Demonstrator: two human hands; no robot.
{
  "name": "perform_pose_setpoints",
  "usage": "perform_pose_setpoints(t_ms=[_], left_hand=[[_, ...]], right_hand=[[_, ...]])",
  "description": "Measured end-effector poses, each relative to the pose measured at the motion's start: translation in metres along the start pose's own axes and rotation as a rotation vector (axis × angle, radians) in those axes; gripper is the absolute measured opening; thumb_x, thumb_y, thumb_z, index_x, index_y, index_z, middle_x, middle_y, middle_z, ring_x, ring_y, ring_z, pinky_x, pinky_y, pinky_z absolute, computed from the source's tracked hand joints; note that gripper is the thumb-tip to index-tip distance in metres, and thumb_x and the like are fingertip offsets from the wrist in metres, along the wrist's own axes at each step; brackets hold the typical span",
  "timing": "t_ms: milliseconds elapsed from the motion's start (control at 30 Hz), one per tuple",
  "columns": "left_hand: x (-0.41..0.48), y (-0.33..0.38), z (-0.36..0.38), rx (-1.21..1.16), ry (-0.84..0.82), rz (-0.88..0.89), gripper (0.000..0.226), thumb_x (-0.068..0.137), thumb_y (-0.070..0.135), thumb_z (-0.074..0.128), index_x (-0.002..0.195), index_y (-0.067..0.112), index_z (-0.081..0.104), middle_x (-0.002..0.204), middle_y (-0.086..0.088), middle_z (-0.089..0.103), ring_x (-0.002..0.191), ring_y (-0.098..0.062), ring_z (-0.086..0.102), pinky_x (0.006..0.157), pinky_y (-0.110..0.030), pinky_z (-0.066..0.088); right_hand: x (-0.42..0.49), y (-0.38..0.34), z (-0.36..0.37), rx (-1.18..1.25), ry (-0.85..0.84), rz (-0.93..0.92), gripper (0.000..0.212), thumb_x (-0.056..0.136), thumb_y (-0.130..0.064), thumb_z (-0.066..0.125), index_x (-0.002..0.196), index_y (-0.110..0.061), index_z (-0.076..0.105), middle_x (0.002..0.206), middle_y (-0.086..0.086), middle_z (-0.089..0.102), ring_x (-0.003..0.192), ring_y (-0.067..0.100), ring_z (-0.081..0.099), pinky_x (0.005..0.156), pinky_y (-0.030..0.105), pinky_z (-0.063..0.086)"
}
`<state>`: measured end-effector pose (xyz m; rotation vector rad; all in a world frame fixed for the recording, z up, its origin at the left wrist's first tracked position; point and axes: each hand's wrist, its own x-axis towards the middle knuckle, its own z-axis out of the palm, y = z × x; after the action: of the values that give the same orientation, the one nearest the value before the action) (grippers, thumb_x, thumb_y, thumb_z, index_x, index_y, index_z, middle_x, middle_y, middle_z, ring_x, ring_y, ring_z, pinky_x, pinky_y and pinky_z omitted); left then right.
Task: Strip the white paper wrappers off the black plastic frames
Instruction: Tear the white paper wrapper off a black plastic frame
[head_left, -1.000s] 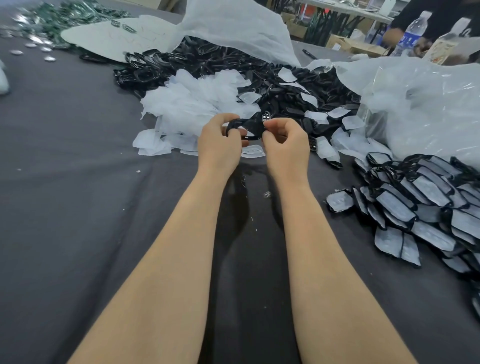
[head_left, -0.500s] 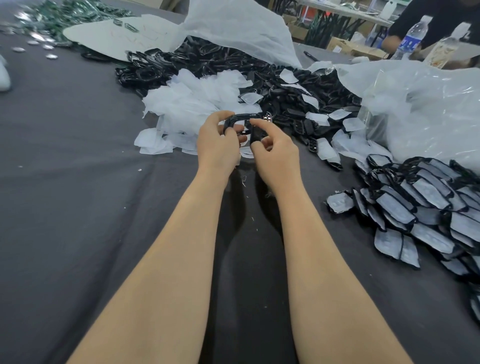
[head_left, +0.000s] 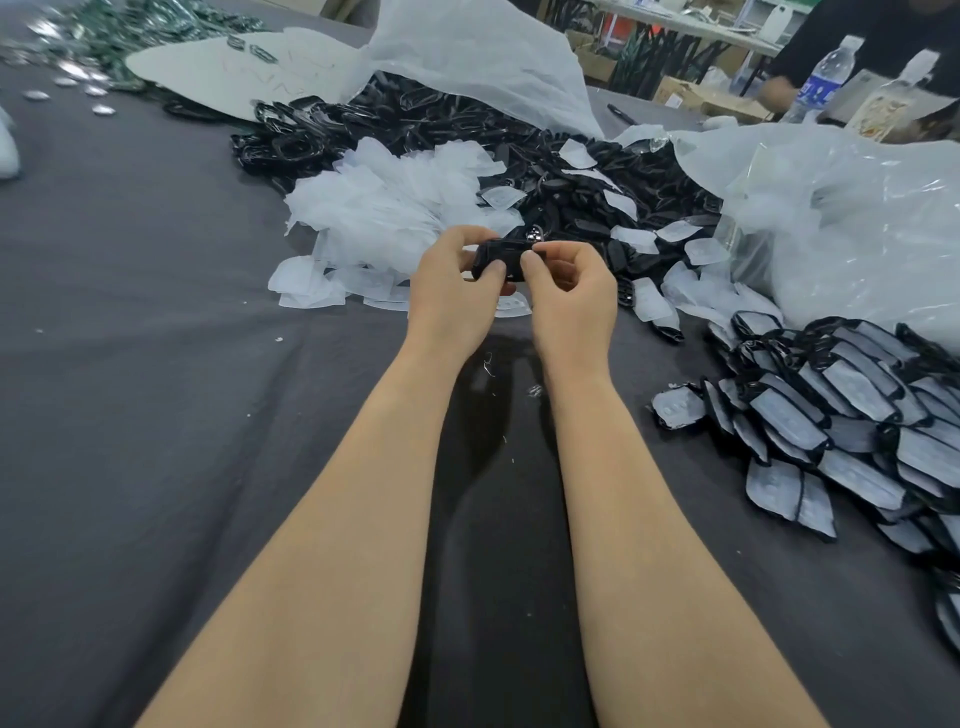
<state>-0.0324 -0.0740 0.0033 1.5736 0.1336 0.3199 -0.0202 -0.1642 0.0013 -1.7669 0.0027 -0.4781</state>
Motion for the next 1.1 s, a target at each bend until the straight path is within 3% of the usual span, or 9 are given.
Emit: perform_pose_setpoints(t_ms=[100,200,367,567,733,867,967,1033,1100], left_hand=[[0.0,0.002,0.0,-0.017,-0.008,0.003,0.021,0.093,0.001,0.051,0.105,0.017,0.055,0.102,-0.006,0.066,0.074,-0.016,0.069,0.087,-0.037,0.055],[-0.001,0.003,0.001,-0.026,-0.022,-0.01,0.022,0.093,0.002,0.051,0.106,0.019,0.057,0.099,-0.005,0.065,0.084,-0.022,0.069,0.089,-0.04,0.054],[0.0,0.001,-0.001,0.037,-0.015,0.004,0.023,0.094,0.005,0.049,0.106,0.024,0.057,0.099,-0.011,0.069,0.089,-0.024,0.069,0.09,-0.043,0.054],[0.0,-0.005,0.0,0.139,0.014,0.043,0.021,0.094,0.007,0.049,0.103,0.024,0.056,0.097,-0.01,0.07,0.08,-0.017,0.07,0.083,-0.035,0.057],[0.002,-0.004,-0.004,0.159,0.038,0.068,0.015,0.094,0.008,0.052,0.095,0.023,0.053,0.073,0.001,0.064,0.051,-0.002,0.062,0.067,-0.028,0.058],[0.004,0.002,-0.012,-0.098,0.23,0.02,0.017,0.096,0.004,0.05,0.096,0.02,0.05,0.071,-0.002,0.063,0.051,-0.001,0.06,0.064,-0.025,0.058],[0.007,0.007,-0.02,-0.374,0.449,-0.02,0.013,0.097,0.002,0.048,0.099,0.015,0.049,0.073,-0.003,0.062,0.051,-0.001,0.059,0.059,-0.019,0.054],[0.009,0.009,-0.023,-0.512,0.523,-0.032,0.012,0.097,0.001,0.046,0.101,0.012,0.047,0.073,-0.004,0.06,0.05,0.0,0.058,0.056,-0.017,0.052],[0.009,0.01,-0.024,-0.574,0.56,-0.031,0.01,0.097,0.001,0.046,0.102,0.011,0.046,0.072,-0.002,0.059,0.05,-0.001,0.057,0.055,-0.017,0.05]], right_hand=[[0.002,0.001,-0.001,0.031,0.014,0.075,0.012,0.086,-0.015,0.068,0.094,-0.017,0.058,0.091,0.008,0.062,0.081,0.015,0.057,0.085,0.038,0.052],[0.006,0.002,-0.003,0.266,-0.063,0.263,0.024,0.088,-0.012,0.066,0.107,-0.012,0.052,0.097,0.011,0.061,0.084,0.021,0.061,0.071,0.025,0.054],[0.008,0.0,-0.007,0.396,-0.153,0.355,0.01,0.094,-0.01,0.058,0.103,-0.007,0.06,0.09,0.011,0.065,0.074,0.017,0.063,0.06,0.016,0.051],[0.006,0.005,-0.006,0.01,-0.103,0.171,0.012,0.093,-0.011,0.058,0.101,-0.003,0.061,0.091,0.013,0.069,0.064,0.011,0.066,0.073,0.03,0.058],[0.005,0.0,-0.004,0.029,-0.105,0.155,0.015,0.092,-0.01,0.059,0.103,-0.001,0.063,0.087,0.013,0.069,0.063,0.012,0.066,0.079,0.037,0.058],[0.006,-0.002,-0.009,-0.086,-0.074,0.119,0.009,0.092,-0.013,0.057,0.096,-0.013,0.064,0.088,0.006,0.069,0.081,0.018,0.066,0.087,0.033,0.053],[0.003,-0.005,-0.009,-0.344,-0.182,-0.002,0.01,0.088,-0.018,0.061,0.092,-0.016,0.07,0.089,-0.001,0.07,0.08,0.008,0.058,0.072,0.015,0.04],[-0.002,-0.007,-0.004,-0.465,-0.32,-0.032,0.016,0.085,-0.026,0.065,0.096,-0.017,0.072,0.089,-0.002,0.065,0.082,0.01,0.056,0.072,0.019,0.039],[-0.006,-0.007,0.005,-0.595,-0.43,-0.056,0.027,0.084,-0.033,0.066,0.107,-0.019,0.07,0.103,0.003,0.06,0.098,0.017,0.055,0.084,0.028,0.044]])
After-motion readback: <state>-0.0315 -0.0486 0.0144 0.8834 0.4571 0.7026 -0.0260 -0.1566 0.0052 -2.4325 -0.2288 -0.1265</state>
